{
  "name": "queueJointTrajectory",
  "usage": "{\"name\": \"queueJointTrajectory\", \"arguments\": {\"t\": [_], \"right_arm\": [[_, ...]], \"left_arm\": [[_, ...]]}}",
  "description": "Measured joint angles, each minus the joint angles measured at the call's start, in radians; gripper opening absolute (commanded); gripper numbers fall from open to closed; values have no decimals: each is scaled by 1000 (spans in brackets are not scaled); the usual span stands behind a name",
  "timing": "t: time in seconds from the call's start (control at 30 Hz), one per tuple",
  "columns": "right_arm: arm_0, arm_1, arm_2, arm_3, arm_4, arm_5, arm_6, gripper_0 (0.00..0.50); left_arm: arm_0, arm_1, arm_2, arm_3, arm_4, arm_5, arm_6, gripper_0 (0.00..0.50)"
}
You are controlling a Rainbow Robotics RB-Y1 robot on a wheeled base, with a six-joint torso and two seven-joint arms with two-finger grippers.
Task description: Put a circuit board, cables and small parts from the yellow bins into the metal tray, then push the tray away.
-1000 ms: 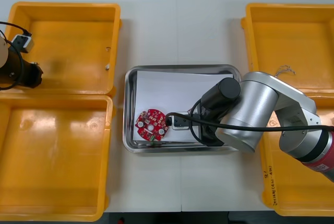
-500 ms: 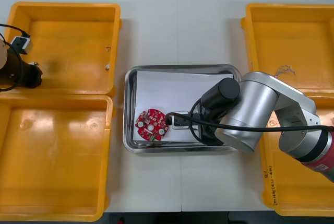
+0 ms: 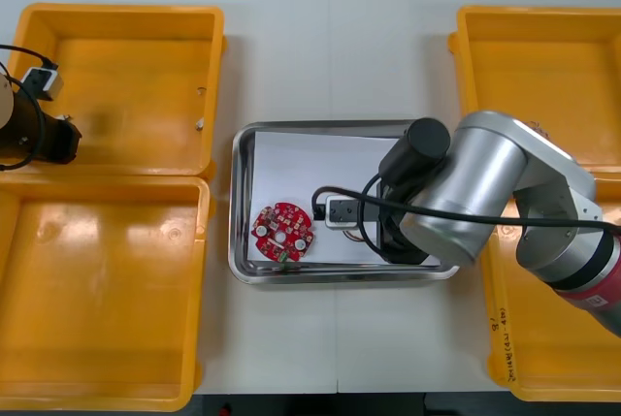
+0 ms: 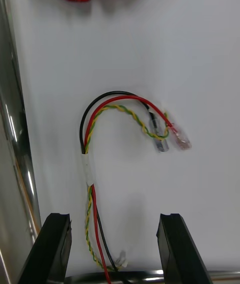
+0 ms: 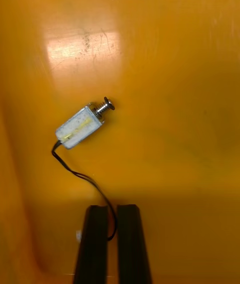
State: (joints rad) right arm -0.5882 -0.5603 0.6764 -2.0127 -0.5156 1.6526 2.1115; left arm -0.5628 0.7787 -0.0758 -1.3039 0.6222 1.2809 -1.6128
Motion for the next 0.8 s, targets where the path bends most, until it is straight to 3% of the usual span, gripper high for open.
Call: {"name": "queueJointTrajectory", "arguments": {"t": [0.37, 0.57, 0.8], "right_arm": [[-8, 39, -282, -58, -204, 173, -34, 500], [-32, 41, -384, -117, -227, 260, -237, 500], [-115, 41, -447, -131, -254, 263, -393, 500]], "left_arm": [[2, 0, 0, 0, 15, -1, 0, 0], [2, 0, 0, -2, 25, -3, 0, 0], [3, 0, 0, -33, 46, -3, 0, 0]]}}
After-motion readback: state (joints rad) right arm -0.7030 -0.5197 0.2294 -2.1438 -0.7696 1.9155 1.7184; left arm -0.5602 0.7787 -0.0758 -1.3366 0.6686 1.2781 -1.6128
